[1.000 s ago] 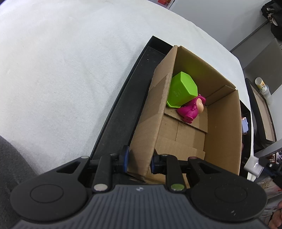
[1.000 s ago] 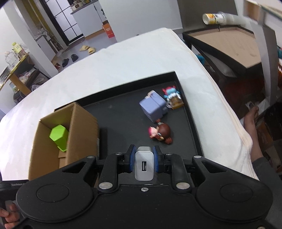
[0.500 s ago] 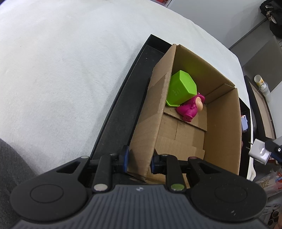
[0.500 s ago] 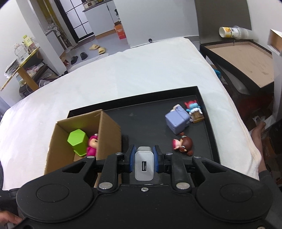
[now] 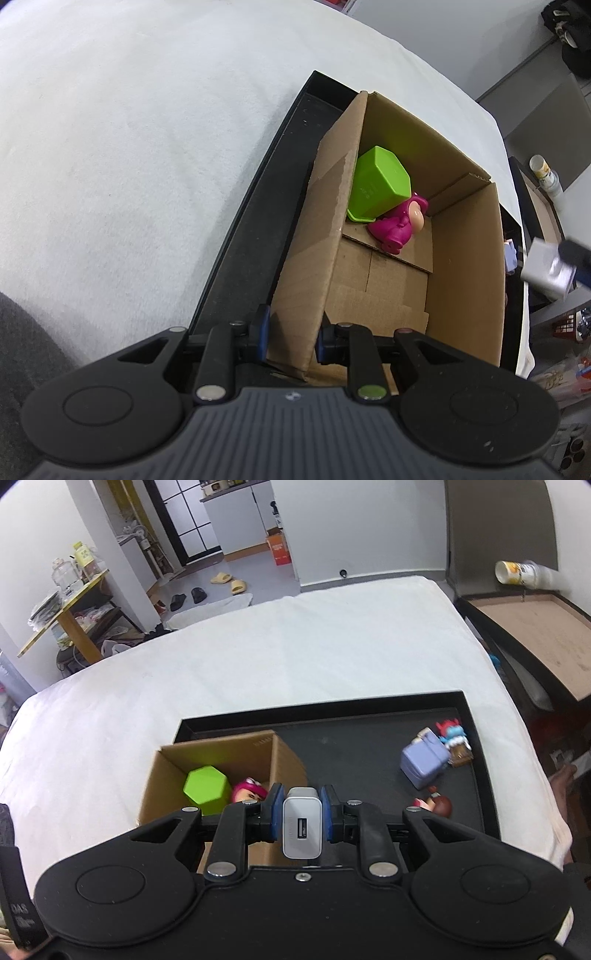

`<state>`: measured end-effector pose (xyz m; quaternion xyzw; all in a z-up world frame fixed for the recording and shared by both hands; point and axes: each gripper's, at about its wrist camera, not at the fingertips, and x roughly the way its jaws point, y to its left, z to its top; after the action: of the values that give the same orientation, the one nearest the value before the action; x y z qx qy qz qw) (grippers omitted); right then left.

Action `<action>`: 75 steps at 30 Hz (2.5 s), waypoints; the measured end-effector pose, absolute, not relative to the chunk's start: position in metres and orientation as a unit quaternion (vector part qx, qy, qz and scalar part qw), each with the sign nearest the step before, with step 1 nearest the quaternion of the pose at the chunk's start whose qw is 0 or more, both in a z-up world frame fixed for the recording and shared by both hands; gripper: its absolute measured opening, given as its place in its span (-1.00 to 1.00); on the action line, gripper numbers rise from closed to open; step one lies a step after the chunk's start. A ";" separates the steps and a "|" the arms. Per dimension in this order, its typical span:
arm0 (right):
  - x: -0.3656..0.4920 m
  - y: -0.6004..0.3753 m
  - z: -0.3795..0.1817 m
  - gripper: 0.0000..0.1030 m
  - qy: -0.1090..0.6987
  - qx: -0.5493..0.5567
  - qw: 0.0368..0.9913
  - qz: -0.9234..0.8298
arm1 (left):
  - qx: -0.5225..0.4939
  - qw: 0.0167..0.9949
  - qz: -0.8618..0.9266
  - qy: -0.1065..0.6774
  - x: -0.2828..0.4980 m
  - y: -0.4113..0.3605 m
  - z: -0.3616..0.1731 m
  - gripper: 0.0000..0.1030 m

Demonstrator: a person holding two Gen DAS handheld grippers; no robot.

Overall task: Organize rigid objects
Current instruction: 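Lift the white charger with the right gripper and carry it over the box, then open the right gripper to drop the charger into the box, then move the right gripper to the brown-haired doll figure and close on it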

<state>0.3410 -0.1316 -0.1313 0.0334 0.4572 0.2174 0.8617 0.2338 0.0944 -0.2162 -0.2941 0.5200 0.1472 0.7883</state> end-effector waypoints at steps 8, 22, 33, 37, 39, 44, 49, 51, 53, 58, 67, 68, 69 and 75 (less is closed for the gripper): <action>0.349 -0.105 -0.126 -0.58 0.449 0.028 0.862 0.233 | -0.288 0.790 0.145 0.522 0.241 0.090 -0.219 -0.57; 0.366 -0.076 -0.137 -0.52 0.454 0.033 0.858 0.239 | -0.291 0.788 0.140 0.524 0.235 0.103 -0.218 -0.57; 0.346 -0.094 -0.144 0.11 0.472 0.034 0.852 0.226 | -0.295 0.789 0.139 0.521 0.231 0.107 -0.216 -0.52; 0.337 -0.108 -0.144 0.31 0.473 0.030 0.852 0.221 | -0.294 0.789 0.141 0.521 0.231 0.107 -0.217 -0.52; 0.335 -0.115 -0.144 0.39 0.475 0.032 0.852 0.216 | -0.295 0.789 0.141 0.521 0.230 0.108 -0.217 -0.52; 0.330 -0.130 -0.147 0.45 0.477 0.026 0.854 0.207 | -0.295 0.789 0.143 0.520 0.229 0.108 -0.216 -0.52; 0.326 -0.145 -0.149 0.51 0.479 0.028 0.854 0.202 | -0.293 0.789 0.144 0.520 0.229 0.108 -0.215 -0.52; 0.324 -0.150 -0.150 0.53 0.479 0.031 0.854 0.201 | -0.294 0.789 0.145 0.520 0.229 0.108 -0.215 -0.52; 0.323 -0.156 -0.151 0.53 0.481 0.033 0.854 0.197 | -0.294 0.789 0.145 0.520 0.228 0.108 -0.215 -0.52; 0.325 -0.172 -0.156 0.55 0.486 0.045 0.853 0.186 | -0.294 0.789 0.145 0.520 0.228 0.108 -0.215 -0.52; 0.330 -0.194 -0.166 0.60 0.492 0.061 0.851 0.172 | -0.293 0.789 0.148 0.519 0.229 0.107 -0.215 -0.52; 0.332 -0.197 -0.168 0.63 0.494 0.061 0.851 0.170 | -0.294 0.789 0.149 0.518 0.229 0.107 -0.215 -0.52; 0.333 -0.198 -0.170 0.66 0.495 0.061 0.850 0.167 | -0.295 0.789 0.149 0.518 0.228 0.108 -0.215 -0.52; 0.343 -0.203 -0.181 0.66 0.498 0.063 0.850 0.162 | -0.291 0.789 0.150 0.519 0.229 0.107 -0.214 -0.53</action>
<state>0.3429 -0.2034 -0.1813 0.0627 0.4979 0.1622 0.8497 0.2289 0.1074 -0.2141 -0.2911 0.5192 0.1501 0.7894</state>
